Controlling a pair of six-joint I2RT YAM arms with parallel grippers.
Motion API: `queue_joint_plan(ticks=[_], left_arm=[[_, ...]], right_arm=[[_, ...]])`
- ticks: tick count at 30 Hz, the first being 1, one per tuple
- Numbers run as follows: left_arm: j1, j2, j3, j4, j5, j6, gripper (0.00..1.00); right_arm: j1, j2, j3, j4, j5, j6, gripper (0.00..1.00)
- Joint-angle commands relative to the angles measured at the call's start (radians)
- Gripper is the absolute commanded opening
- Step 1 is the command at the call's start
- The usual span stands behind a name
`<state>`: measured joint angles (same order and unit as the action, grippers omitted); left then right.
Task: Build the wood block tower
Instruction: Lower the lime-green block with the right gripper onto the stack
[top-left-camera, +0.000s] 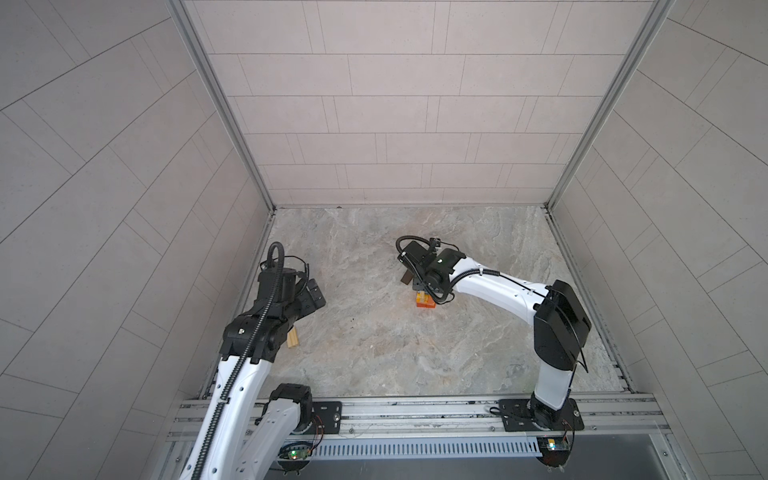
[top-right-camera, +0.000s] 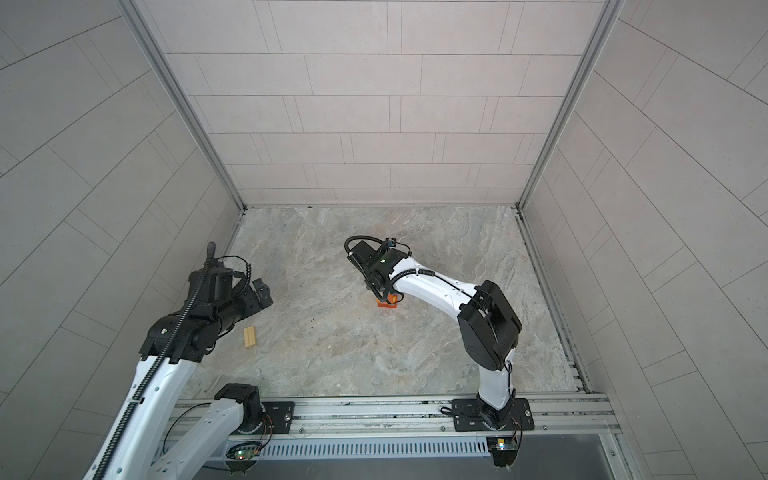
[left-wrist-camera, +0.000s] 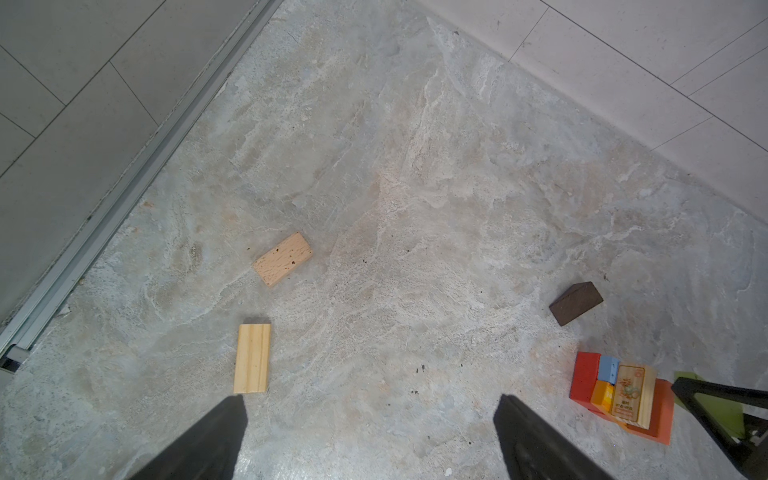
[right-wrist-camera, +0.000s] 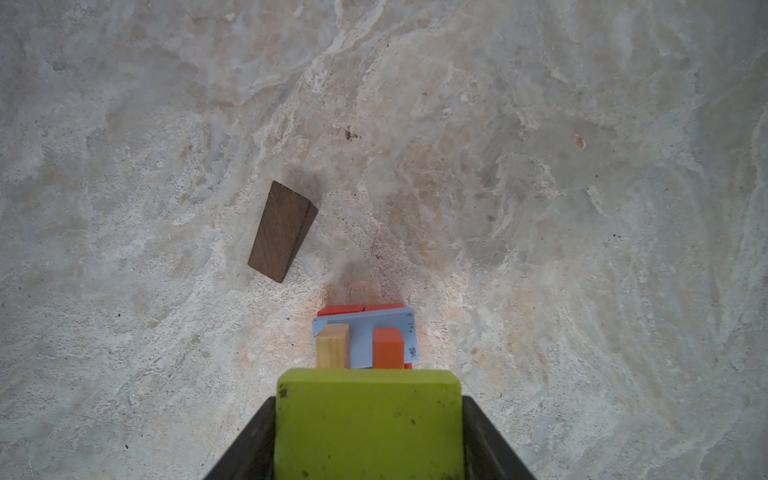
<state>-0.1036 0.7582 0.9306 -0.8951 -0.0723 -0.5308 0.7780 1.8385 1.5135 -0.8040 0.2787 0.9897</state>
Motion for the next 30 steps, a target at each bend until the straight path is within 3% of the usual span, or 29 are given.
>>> queue_joint_plan(ticks=[1,16,30], left_arm=[[-0.003,-0.002,-0.007,0.004,-0.003,0.010,1.00],[-0.007,0.006,-0.008,0.007,0.004,0.014,1.00],[-0.007,0.009,-0.009,0.009,0.008,0.014,1.00]], right_arm=[[-0.004,-0.004,-0.012,0.010,-0.006,0.036,0.44],[-0.008,0.038,-0.006,0.020,-0.012,0.018,0.45],[-0.014,0.054,-0.010,0.032,-0.028,0.004,0.51]])
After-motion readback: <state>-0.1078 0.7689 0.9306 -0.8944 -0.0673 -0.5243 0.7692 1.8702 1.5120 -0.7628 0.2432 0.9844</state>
